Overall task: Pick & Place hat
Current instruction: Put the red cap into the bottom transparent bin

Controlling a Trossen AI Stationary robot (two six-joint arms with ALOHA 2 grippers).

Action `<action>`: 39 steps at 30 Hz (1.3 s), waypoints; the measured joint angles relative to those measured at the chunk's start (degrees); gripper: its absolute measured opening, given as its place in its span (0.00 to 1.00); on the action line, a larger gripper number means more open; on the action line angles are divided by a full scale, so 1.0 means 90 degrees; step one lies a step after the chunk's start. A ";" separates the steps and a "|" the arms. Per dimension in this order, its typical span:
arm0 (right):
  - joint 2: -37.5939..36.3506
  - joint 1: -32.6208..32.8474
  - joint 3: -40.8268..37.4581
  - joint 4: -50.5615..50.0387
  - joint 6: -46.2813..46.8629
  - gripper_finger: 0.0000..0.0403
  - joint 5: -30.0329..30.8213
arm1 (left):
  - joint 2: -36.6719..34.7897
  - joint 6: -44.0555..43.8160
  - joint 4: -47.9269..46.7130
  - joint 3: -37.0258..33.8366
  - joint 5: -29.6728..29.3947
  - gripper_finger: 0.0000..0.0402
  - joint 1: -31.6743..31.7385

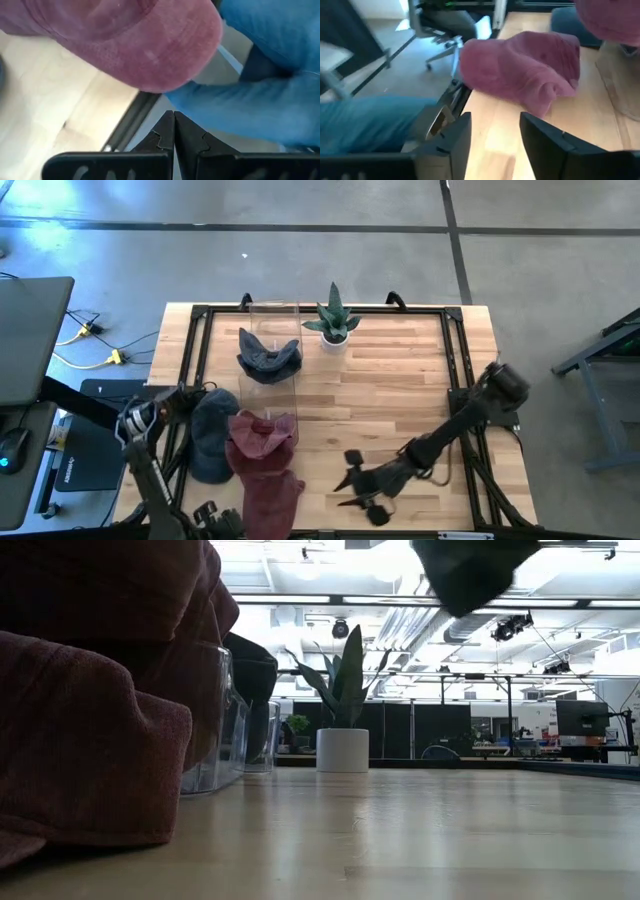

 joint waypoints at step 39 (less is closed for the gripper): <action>0.1771 -0.0336 0.2047 -0.2024 -0.0955 0.02 0.1587 | 0.0421 0.7143 0.2835 0.0588 -0.2863 0.00 0.1721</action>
